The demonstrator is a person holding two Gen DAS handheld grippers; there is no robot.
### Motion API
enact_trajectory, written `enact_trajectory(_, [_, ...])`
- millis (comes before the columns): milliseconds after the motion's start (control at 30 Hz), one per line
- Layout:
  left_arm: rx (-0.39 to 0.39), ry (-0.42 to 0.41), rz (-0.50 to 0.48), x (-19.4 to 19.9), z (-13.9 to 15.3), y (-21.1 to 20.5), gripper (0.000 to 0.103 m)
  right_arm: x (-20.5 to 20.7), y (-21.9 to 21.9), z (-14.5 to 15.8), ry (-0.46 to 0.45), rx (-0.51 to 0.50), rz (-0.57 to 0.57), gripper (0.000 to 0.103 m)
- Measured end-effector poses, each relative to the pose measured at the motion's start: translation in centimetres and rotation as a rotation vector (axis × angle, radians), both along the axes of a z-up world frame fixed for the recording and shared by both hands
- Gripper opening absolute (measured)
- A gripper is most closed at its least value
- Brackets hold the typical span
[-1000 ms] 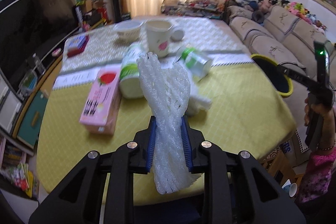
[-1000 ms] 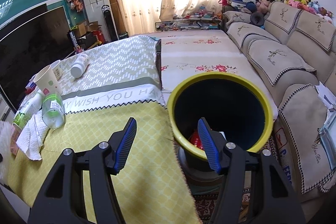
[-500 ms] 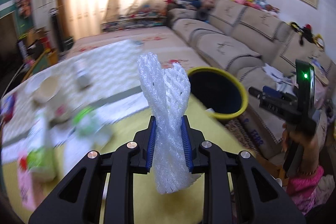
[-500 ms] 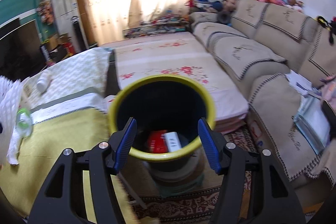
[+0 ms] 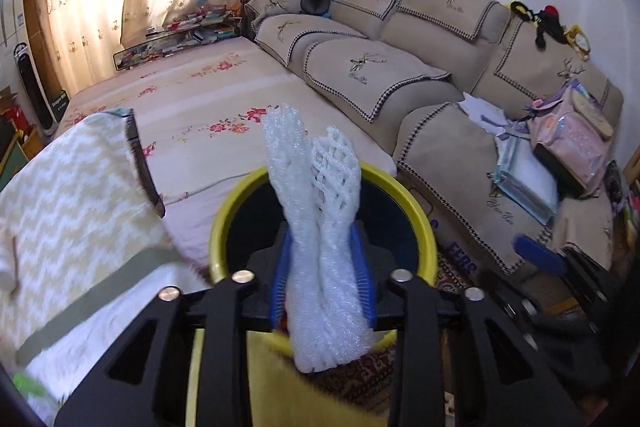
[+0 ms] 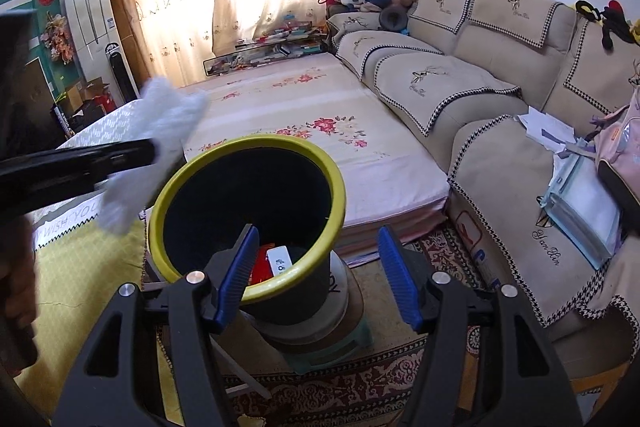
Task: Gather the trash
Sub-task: 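Carry the foam net over the bin and open the left gripper, then move the right gripper to the clear plastic cup with green band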
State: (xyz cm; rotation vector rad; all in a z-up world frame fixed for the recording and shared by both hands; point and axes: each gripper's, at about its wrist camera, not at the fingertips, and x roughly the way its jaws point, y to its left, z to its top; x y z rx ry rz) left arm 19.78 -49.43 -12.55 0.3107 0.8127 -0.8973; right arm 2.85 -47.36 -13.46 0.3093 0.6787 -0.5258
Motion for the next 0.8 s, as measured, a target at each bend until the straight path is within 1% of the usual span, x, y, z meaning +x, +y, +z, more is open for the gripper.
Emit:
enact_trajectory(67, [0.004, 0.002, 0.017, 1.4, -1.0, -1.6, 0.048, -0.1, -0.2, 0.0, -0.001, 0.003, -0.004, 0.061])
enact_trajectory(100, [0.007, 0.004, 0.026, 1.9, -1.5, -2.0, 0.051, -0.1, -0.3, -0.1, 0.000, 0.003, -0.007, 0.062])
enact_trajectory(167, [0.012, 0.007, 0.045, 2.8, -2.2, -2.8, 0.067, -0.1, -0.4, -0.2, 0.004, 0.004, -0.010, 0.062])
enact_trajectory(267, [-0.014, 0.021, 0.069, 3.6, -2.4, -2.6, 0.081, 0.1, -0.2, -0.2, 0.009, 0.003, -0.008, 0.062])
enact_trajectory(333, [-0.030, 0.018, 0.064, 3.2, -2.1, -1.8, 0.087, 0.3, 0.0, -0.2, 0.012, 0.002, -0.005, 0.062])
enact_trajectory(433, [-0.051, 0.015, 0.052, 2.2, -1.1, -0.7, 0.090, 0.5, 0.3, -0.2, 0.015, 0.001, 0.002, 0.062])
enact_trajectory(567, [-0.121, 0.035, 0.053, -0.2, 1.7, 2.8, 0.092, 0.8, 1.0, -0.1, 0.019, -0.004, 0.019, 0.063])
enact_trajectory(600, [-0.148, 0.031, 0.062, -1.1, 2.5, 4.3, 0.093, 0.9, 1.2, -0.1, 0.020, -0.005, 0.026, 0.063])
enact_trajectory(633, [-0.167, 0.021, 0.073, -1.8, 3.3, 5.8, 0.096, 1.1, 1.5, 0.0, 0.021, -0.006, 0.036, 0.063])
enact_trajectory(667, [-0.177, 0.010, 0.084, -2.5, 3.8, 7.1, 0.098, 1.3, 2.0, 0.0, 0.020, -0.008, 0.049, 0.063])
enact_trajectory(800, [-0.180, -0.071, 0.168, -5.5, 5.8, 14.3, 0.098, 2.4, 4.0, -0.3, 0.029, -0.012, 0.106, 0.064])
